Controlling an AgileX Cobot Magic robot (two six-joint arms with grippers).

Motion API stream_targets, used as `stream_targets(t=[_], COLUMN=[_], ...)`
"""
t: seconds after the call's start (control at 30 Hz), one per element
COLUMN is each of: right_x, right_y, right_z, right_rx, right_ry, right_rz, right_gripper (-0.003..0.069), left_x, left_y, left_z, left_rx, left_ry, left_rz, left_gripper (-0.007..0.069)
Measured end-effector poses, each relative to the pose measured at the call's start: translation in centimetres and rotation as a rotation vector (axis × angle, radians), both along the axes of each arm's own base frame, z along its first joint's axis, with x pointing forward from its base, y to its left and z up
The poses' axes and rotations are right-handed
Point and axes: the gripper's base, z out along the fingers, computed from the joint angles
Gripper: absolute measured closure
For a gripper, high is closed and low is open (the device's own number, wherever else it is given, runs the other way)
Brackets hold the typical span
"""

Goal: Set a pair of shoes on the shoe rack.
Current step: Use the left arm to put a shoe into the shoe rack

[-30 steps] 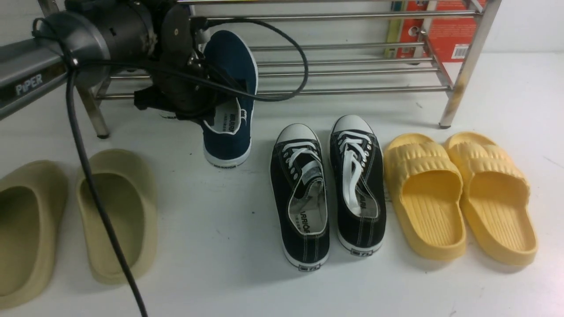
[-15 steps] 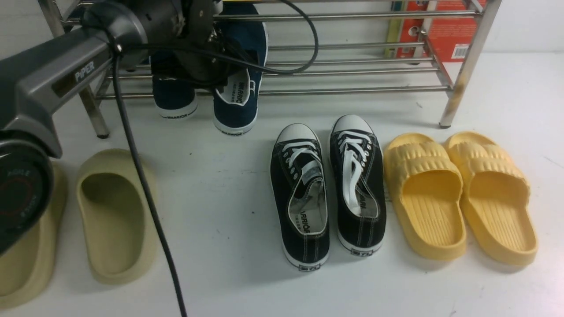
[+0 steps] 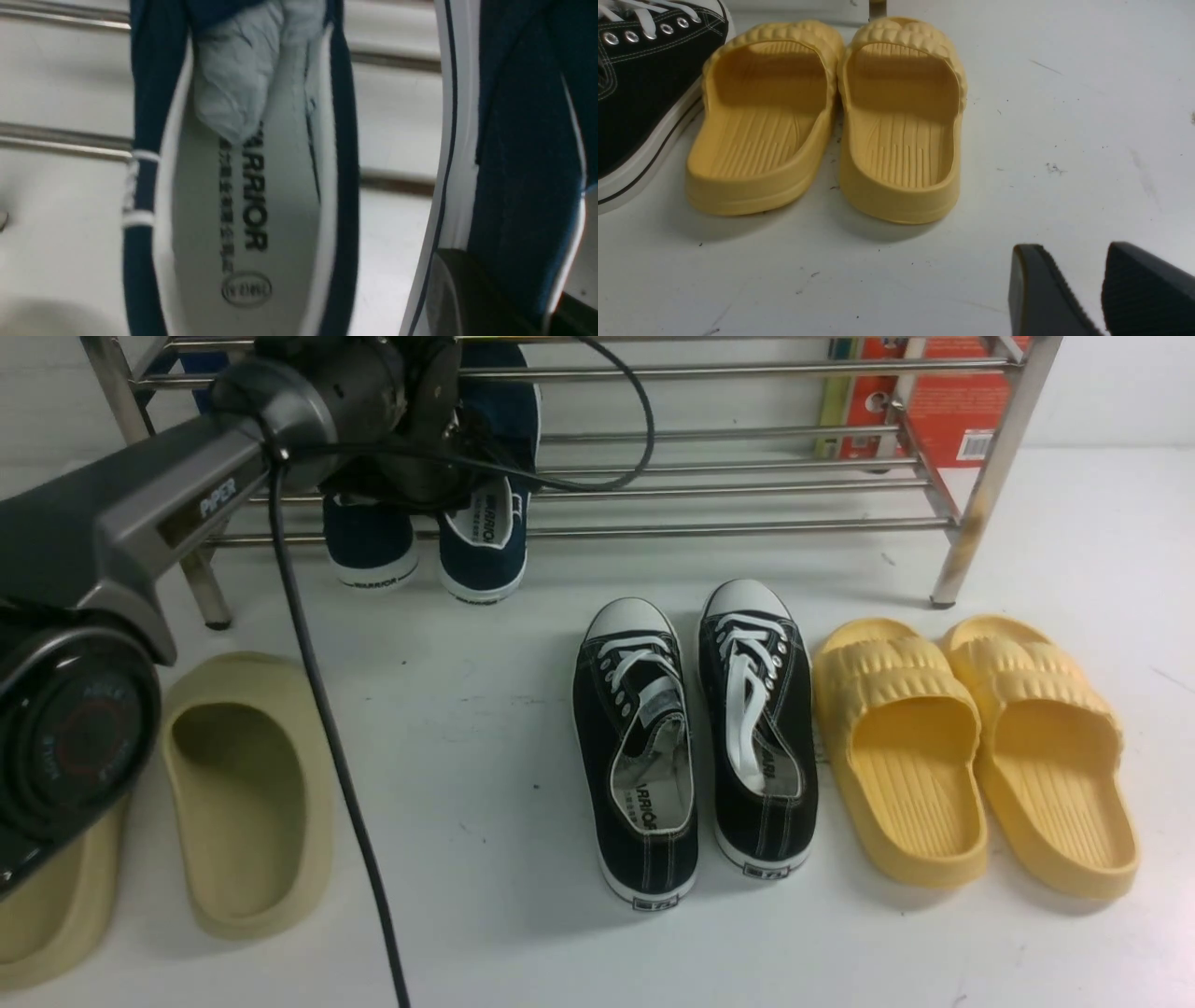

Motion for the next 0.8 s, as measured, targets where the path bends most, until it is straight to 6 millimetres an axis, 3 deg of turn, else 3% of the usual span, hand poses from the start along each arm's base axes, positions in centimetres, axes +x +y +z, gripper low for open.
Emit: stream_targets(t=[0.53, 0.67, 0.8], right_x=[0.0, 0.0, 0.0], right_y=[0.0, 0.0, 0.0], right_z=[0.0, 0.0, 0.0], right_rx=[0.0, 0.0, 0.0], right_ry=[0.0, 0.0, 0.0], right_rz=[0.0, 0.0, 0.0], right_gripper=[0.0413, 0.0413, 0.0412], left_x=[1.3, 1.3, 1.6], left_y=[0.5, 0.5, 0.4], left_z=[-1.2, -1.1, -0.7], left_rx=[-0.015, -0.015, -0.013], left_ry=[-0.047, -0.059, -0.099], left_rz=[-0.006, -0.01, -0.024], left_gripper=[0.0619, 0.0585, 0.0499])
